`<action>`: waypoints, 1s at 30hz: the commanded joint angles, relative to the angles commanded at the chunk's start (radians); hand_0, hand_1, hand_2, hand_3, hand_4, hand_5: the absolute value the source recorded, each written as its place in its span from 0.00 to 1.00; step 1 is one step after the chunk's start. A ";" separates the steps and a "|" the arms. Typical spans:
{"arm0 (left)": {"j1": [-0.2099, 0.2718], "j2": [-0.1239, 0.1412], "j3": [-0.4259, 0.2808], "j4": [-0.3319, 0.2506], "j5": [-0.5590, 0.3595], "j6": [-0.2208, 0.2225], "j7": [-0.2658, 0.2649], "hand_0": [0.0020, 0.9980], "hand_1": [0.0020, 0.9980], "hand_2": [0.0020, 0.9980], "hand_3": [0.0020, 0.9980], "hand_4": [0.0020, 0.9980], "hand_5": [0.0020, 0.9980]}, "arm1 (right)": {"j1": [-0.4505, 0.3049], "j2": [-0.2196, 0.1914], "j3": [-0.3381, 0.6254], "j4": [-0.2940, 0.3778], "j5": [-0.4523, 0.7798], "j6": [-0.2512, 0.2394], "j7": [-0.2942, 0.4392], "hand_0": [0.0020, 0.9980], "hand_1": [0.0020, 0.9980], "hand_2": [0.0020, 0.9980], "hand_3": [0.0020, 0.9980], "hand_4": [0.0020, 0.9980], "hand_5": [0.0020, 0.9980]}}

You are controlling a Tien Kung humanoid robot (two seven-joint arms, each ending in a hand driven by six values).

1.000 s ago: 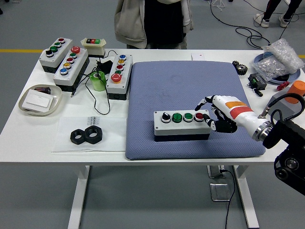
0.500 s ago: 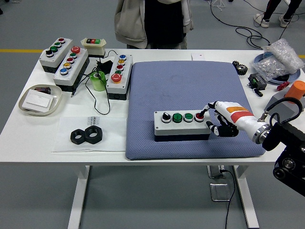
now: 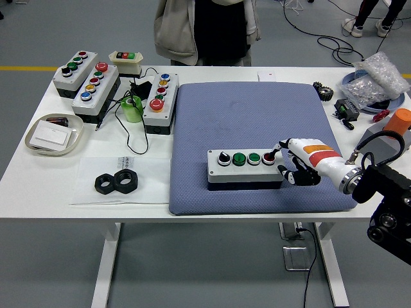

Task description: Pick up the button,place it on the desk,press the button,press the button

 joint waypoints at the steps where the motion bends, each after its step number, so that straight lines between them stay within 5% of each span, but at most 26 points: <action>1: 0.000 0.000 0.000 0.000 0.000 0.000 0.000 0.78 0.81 0.89 0.81 0.57 1.00 | 0.000 0.000 0.005 0.006 0.000 -0.006 0.001 0.12 0.00 0.06 0.63 0.56 0.00; 17: 0.004 -0.001 -0.010 0.000 0.016 0.001 0.007 0.78 0.81 0.89 0.81 0.57 1.00 | 0.034 0.060 -0.039 -0.015 -0.010 -0.020 -0.010 0.12 0.00 0.06 0.63 0.56 0.00; 30: 0.003 -0.001 -0.012 0.000 0.020 0.000 0.009 0.78 0.81 0.89 0.81 0.57 1.00 | 0.047 0.061 -0.084 -0.029 -0.016 -0.004 -0.022 0.12 0.00 0.06 0.63 0.57 0.00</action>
